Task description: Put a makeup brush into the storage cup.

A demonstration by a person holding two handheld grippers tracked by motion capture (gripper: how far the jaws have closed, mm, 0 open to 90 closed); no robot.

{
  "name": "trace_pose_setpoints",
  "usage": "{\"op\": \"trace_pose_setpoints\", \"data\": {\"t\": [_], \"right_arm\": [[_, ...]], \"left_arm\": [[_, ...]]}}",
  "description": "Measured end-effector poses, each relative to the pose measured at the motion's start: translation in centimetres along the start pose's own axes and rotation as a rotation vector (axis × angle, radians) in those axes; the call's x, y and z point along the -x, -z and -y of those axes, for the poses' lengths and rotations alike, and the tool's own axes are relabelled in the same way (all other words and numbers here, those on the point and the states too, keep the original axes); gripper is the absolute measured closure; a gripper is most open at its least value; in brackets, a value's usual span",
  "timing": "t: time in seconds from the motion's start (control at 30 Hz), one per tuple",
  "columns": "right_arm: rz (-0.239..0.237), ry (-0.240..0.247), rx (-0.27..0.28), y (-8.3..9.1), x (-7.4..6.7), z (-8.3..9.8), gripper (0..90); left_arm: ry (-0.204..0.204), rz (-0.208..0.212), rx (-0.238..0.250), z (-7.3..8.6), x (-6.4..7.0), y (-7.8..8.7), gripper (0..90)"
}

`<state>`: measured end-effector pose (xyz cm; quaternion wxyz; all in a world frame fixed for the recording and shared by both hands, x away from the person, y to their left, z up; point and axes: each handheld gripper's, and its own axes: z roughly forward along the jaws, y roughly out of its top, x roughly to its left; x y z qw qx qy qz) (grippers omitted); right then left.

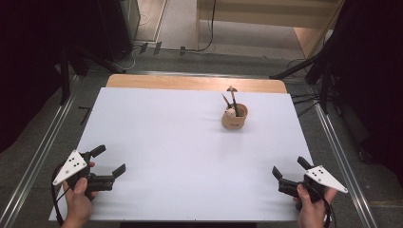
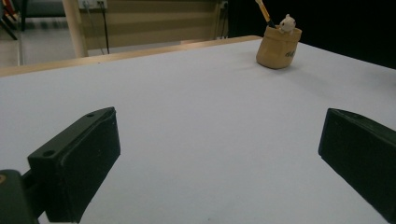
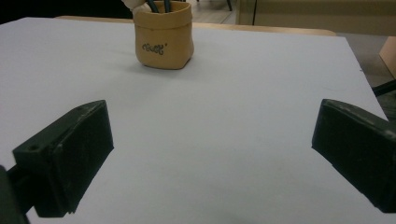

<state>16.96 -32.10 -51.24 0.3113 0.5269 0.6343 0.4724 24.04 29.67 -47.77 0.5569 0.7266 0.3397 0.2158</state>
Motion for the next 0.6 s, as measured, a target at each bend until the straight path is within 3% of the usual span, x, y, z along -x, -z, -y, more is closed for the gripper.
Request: {"op": "trace_pose_setpoints", "data": {"t": [0.6], "right_arm": [[-0.002, -0.01, -0.009, -0.21, -0.28, -0.08, 0.0]], "left_arm": [[0.005, -0.014, -0.022, 0.13, -0.21, -0.25, 0.0]]}}
